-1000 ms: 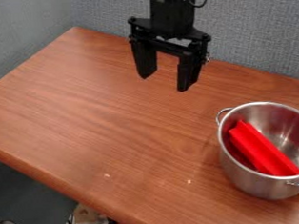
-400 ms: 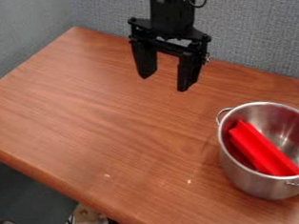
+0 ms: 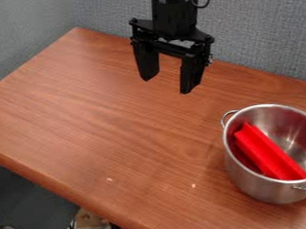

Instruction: Put the red object in the metal pot

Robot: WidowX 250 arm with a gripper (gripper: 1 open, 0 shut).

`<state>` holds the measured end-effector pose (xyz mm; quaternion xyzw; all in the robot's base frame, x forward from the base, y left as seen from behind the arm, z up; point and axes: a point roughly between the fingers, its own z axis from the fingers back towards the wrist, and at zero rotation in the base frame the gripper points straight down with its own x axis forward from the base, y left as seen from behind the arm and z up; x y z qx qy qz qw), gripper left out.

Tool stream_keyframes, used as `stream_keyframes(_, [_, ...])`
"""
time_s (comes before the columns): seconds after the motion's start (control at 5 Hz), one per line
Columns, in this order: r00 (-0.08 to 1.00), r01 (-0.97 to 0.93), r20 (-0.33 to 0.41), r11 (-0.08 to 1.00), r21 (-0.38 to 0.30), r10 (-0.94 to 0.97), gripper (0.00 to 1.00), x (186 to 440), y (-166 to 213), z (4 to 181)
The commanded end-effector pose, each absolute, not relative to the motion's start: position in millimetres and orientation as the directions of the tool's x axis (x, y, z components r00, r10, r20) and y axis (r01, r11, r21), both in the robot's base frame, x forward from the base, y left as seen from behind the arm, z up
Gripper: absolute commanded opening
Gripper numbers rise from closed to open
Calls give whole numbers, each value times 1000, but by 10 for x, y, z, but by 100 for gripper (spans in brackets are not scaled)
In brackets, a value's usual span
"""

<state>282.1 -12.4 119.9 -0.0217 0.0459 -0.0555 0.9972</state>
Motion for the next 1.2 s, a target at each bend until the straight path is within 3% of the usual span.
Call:
stream_keyframes(0.0, [994, 99, -30, 994, -48, -101, 100, 2828, -100, 1354])
stream_keyframes(1.0, [994, 102, -26, 994, -39, -103, 100, 2834, -97, 1352])
